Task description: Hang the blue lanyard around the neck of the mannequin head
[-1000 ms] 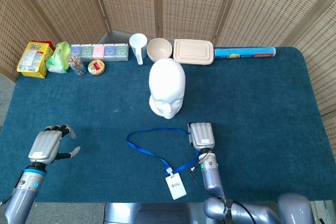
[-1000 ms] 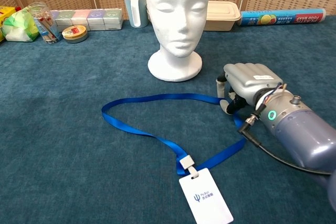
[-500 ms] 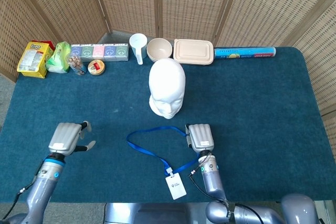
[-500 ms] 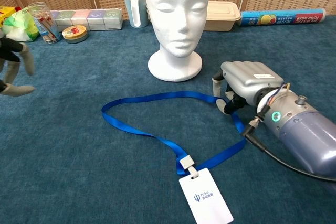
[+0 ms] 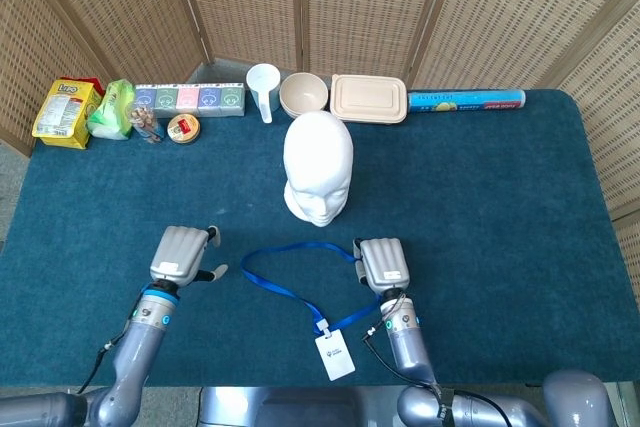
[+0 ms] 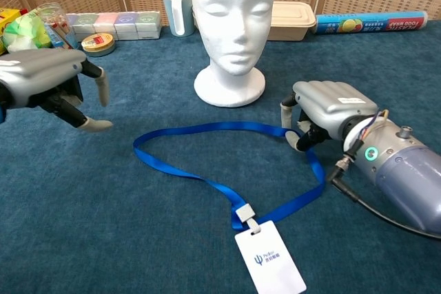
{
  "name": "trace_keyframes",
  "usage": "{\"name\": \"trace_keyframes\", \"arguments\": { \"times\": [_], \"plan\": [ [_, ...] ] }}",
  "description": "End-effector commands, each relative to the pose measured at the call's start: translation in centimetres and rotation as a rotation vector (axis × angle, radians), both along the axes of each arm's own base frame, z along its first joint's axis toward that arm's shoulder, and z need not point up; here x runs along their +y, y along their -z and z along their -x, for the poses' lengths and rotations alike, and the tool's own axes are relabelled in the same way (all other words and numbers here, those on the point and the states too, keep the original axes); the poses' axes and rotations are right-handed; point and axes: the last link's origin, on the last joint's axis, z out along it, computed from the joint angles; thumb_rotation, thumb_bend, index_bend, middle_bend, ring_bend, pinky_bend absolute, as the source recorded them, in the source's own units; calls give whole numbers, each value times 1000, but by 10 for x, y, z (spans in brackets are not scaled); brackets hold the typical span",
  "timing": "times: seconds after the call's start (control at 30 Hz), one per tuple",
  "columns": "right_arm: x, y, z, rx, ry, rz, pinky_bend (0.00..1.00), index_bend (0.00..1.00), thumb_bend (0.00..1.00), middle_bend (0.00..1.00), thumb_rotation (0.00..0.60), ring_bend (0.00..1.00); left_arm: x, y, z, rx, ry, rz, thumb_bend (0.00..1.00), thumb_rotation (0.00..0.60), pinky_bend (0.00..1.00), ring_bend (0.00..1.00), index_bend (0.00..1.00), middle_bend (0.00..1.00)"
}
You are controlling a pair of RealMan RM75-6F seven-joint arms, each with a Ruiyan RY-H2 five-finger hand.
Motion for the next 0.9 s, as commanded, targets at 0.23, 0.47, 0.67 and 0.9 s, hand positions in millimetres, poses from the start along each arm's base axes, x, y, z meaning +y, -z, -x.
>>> {"name": "trace_keyframes", "arguments": {
  "times": [0.23,0.47,0.67,0.9],
  "plan": [
    [-1,-2,6,-9,13,-3,1000,593,519,948,600,1000,10,30,-22,-8,-70,45,222,456,1000,1000,459,1000],
    [-2,-2,10,-14,24,-10,1000,594,518,947,600,1000,18,47,-30,8,-81,53,248,462,1000,1000,459,1000],
    [-3,-3,13,-20,33,-9,1000,595,518,949,600,1000,22,55,-30,20,-93,53,275,467,1000,1000,459,1000],
    [-4,-3,15,-25,40,-15,1000,595,520,949,600,1000,25,65,-32,20,-97,55,290,473,1000,1000,459,1000]
  ]
}}
